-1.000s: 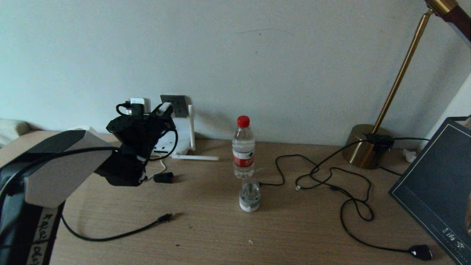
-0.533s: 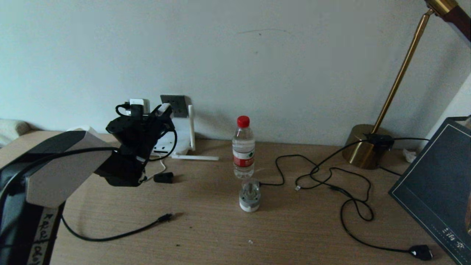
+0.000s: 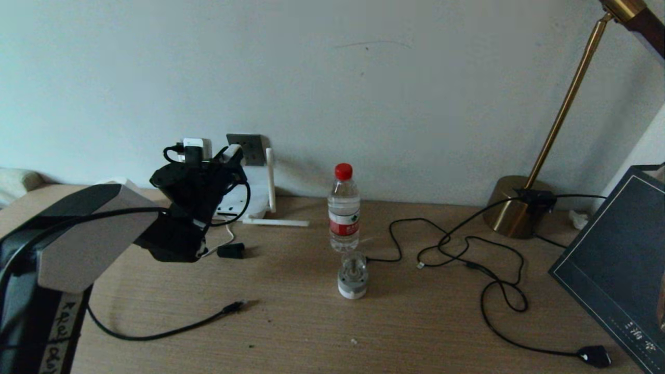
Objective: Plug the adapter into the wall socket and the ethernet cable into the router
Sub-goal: Plug plug into socket
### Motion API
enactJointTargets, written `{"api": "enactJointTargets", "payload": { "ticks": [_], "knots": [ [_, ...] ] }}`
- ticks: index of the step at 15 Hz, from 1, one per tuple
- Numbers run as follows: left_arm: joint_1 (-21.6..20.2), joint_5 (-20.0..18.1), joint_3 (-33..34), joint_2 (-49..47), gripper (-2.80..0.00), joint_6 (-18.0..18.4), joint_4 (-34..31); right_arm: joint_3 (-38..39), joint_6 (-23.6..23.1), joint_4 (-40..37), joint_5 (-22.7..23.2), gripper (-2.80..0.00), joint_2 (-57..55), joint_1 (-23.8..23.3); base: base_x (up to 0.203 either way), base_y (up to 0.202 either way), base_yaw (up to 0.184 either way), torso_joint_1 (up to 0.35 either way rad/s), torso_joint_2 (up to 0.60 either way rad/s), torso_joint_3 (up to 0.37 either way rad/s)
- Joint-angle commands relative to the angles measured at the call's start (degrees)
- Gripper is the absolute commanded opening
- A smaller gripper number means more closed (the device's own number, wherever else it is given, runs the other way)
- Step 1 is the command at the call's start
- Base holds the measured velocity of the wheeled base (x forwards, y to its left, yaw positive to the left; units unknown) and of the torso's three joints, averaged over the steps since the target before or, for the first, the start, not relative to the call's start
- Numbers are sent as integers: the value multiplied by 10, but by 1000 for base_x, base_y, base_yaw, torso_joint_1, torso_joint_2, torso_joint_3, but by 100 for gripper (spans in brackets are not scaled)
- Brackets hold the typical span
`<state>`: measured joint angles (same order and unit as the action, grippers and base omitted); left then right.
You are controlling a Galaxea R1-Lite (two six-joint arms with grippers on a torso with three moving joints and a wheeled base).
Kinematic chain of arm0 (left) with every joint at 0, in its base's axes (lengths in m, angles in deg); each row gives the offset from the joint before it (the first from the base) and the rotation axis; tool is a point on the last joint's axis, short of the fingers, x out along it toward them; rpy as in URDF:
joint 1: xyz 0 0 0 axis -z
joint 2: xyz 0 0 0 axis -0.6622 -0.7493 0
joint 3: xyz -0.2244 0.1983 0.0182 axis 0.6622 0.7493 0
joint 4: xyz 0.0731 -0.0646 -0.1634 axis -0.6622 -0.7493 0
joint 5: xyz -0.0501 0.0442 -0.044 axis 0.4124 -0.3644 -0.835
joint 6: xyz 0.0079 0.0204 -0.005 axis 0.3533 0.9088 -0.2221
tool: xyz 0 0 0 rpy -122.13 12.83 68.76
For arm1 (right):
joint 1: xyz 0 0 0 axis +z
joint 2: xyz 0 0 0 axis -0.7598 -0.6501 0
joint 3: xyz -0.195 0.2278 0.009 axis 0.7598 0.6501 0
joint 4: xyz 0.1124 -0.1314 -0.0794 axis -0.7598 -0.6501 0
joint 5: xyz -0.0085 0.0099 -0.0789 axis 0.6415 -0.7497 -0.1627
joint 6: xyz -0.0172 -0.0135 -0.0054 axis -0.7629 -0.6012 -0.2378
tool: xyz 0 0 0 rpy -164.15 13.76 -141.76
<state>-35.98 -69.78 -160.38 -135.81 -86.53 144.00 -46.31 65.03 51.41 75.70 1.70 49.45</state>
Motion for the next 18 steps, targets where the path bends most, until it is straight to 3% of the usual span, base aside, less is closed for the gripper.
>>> {"api": "enactJointTargets", "payload": {
  "ticks": [1,18],
  "knots": [
    [1,0,0,0,-280,0,4,0,0,0,0,0,0,0,0,0,0,0,0,0],
    [-3,0,-7,-1,-280,0,3,0,0,0,0,0,0,0,0,0,0,0,0,0]
  ]
}}
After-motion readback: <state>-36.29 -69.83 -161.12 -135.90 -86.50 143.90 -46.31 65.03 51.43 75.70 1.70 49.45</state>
